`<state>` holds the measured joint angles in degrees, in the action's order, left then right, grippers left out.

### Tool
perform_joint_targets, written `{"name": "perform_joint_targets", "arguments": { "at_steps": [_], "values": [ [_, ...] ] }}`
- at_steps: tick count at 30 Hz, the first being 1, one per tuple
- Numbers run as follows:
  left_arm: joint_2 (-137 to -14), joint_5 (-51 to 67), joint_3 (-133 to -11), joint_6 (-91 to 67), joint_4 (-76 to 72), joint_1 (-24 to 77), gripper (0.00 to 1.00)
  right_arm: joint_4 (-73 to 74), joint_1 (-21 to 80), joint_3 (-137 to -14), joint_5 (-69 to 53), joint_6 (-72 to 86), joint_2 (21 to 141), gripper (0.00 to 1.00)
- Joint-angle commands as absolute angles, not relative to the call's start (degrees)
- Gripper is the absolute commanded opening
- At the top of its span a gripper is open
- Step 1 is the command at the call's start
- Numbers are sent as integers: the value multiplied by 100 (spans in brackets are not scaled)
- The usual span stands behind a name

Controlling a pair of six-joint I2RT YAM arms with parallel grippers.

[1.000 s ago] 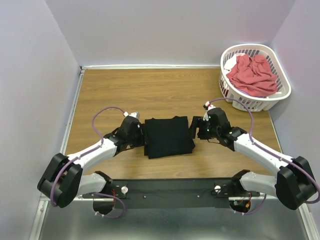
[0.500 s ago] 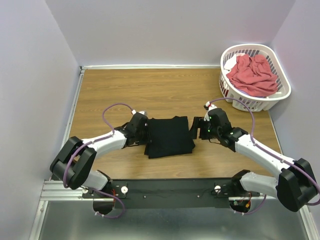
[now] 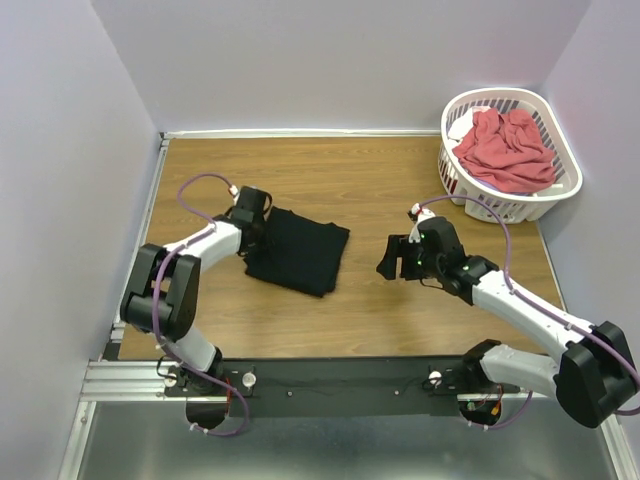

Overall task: Fold and stack the t-shirts
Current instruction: Neatly place the folded tshirt to the corner

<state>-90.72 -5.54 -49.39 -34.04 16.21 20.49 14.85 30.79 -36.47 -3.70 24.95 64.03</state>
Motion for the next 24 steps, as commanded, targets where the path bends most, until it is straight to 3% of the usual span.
{"name": "perform_joint_targets", "arguments": {
  "at_steps": [1,7,18,21,22,24],
  "values": [
    [-9614,-1598,-5852,-2515,2100,1451,3,1652,3076,-3832,-536,2373,6240,79],
    [-10774,-2820,-7468,-1758,2566,626,4,1749,3067,-3972,-791,2373,6179,79],
    [-13094,-3533,-11131,-1353,3102,-746,8,1775,3076,-4429,-1477,2435,6916,79],
    [-13761,-3751,-12089,-1345,3339,-888,20,1775,3076,-4561,-1520,2356,7268,79],
    [-13807,-3831,-12250,-1336,3366,-888,34,1784,3076,-4579,-1529,2347,7338,79],
    [-13790,-3832,-12401,-1362,3358,-888,51,1784,3067,-4605,-1590,2294,7549,79]
  ]
}}
